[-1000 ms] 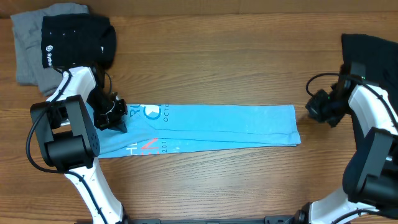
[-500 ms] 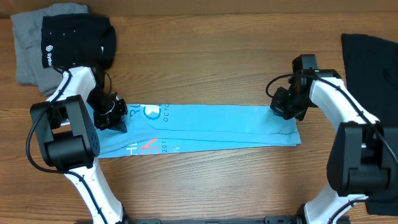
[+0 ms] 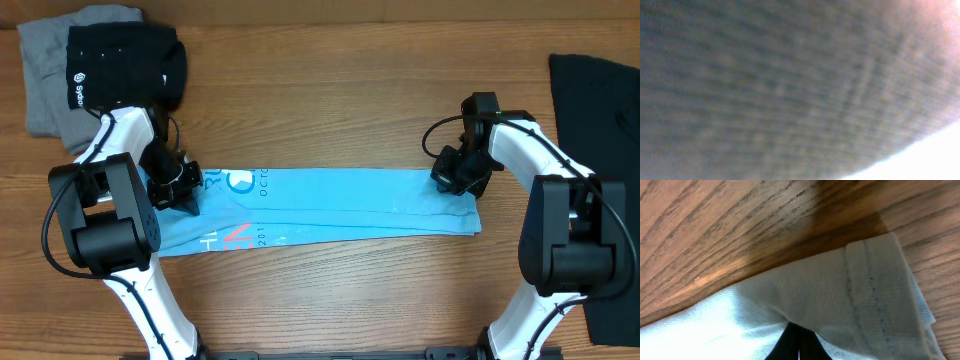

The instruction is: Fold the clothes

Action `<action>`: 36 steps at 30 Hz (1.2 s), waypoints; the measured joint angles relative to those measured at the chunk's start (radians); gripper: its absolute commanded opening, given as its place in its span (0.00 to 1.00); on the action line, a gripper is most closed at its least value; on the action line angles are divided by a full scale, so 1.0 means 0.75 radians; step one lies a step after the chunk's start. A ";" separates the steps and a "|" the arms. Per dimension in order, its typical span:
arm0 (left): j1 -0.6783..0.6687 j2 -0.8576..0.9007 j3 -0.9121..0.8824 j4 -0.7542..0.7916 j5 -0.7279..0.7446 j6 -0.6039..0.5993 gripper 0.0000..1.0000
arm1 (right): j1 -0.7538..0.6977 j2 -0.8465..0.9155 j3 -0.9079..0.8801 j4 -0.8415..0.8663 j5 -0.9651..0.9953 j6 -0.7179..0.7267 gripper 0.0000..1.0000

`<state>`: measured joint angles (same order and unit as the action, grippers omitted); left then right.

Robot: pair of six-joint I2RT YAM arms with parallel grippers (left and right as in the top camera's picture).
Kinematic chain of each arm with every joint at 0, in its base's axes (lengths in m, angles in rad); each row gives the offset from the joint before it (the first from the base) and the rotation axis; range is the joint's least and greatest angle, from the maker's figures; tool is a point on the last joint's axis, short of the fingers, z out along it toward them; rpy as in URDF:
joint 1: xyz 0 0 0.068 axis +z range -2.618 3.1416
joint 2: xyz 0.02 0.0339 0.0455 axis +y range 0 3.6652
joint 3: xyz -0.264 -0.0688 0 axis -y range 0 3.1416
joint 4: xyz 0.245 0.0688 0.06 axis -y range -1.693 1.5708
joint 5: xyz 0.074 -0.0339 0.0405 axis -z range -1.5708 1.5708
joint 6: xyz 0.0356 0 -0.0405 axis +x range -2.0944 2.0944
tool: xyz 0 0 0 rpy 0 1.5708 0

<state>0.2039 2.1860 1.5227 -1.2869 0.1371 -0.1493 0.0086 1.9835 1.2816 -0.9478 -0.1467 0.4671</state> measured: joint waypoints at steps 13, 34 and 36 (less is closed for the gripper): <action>0.072 0.003 0.018 -0.053 -0.110 -0.085 0.04 | -0.074 0.040 0.078 -0.053 0.012 0.004 0.04; 0.039 0.028 0.504 -0.378 -0.264 -0.107 1.00 | -0.183 -0.218 0.379 -0.396 0.251 -0.081 1.00; 0.032 0.028 0.504 -0.368 -0.262 -0.107 1.00 | -0.229 -0.217 0.341 -0.388 0.235 -0.139 1.00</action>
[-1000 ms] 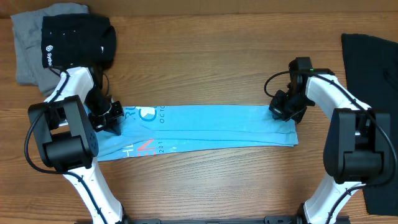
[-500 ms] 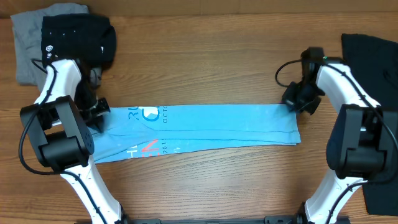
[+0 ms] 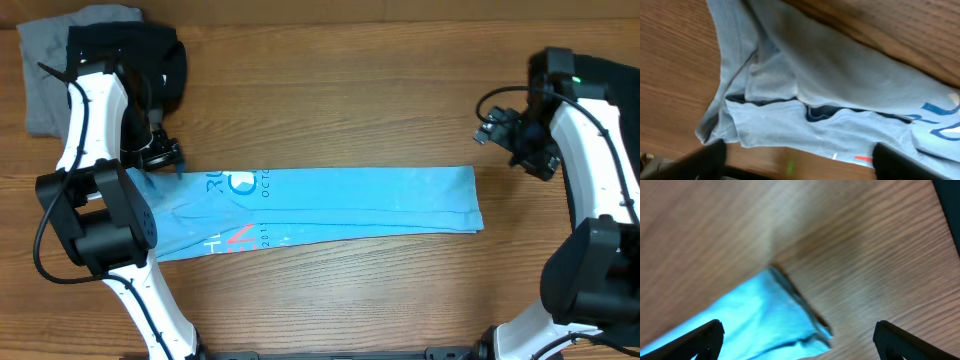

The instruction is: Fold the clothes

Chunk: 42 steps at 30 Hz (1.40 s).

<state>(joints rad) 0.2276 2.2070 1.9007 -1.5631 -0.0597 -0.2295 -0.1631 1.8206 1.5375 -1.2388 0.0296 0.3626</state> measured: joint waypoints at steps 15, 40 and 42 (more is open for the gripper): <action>-0.006 0.000 0.001 0.091 0.004 0.001 1.00 | -0.171 0.005 -0.486 0.399 -0.456 -0.251 1.00; -0.006 0.000 0.001 0.099 0.034 0.001 1.00 | 0.001 0.061 -0.649 0.555 -0.633 -0.130 0.04; -0.006 0.000 0.001 0.099 0.034 0.001 1.00 | -0.003 0.061 -0.649 0.551 -0.625 -0.112 0.04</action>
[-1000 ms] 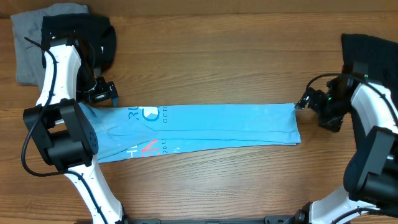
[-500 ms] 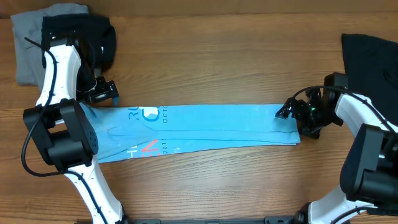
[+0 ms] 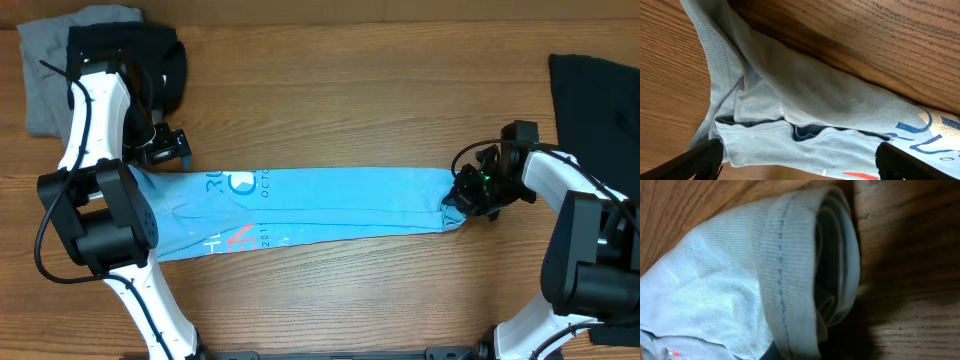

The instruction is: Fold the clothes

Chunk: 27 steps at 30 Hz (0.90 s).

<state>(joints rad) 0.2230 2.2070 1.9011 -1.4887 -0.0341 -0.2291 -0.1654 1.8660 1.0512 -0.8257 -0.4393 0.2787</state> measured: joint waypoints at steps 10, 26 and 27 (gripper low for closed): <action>0.000 0.000 0.000 -0.005 0.000 0.000 1.00 | -0.136 0.012 0.187 -0.275 0.237 0.082 0.04; 0.000 0.000 0.000 -0.005 0.002 0.000 1.00 | 0.217 0.013 0.475 -0.527 0.668 0.262 0.04; 0.000 0.000 0.000 -0.005 0.005 0.000 1.00 | 0.260 0.013 0.476 -0.518 0.671 0.266 0.04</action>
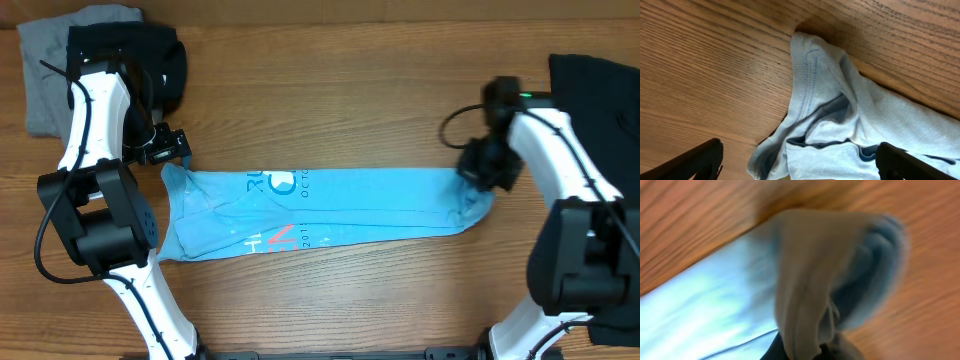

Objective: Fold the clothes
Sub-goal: 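Fold the right end leftward over the strip with the right gripper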

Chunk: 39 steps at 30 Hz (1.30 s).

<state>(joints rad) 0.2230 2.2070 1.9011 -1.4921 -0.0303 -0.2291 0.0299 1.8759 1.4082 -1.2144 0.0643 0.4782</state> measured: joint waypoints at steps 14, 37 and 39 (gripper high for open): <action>-0.001 0.000 0.000 0.005 0.016 0.000 1.00 | 0.385 0.000 0.000 0.089 -0.201 0.057 0.04; -0.001 0.000 0.000 0.005 0.020 0.000 1.00 | 0.716 0.000 0.000 0.312 -0.466 0.056 0.05; 0.000 0.000 0.000 0.005 0.021 0.000 1.00 | 0.735 0.000 0.000 0.323 -0.472 0.057 0.08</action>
<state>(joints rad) 0.2230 2.2070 1.9011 -1.4887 -0.0147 -0.2291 0.5812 1.8759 1.4082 -0.9722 -0.2897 0.5209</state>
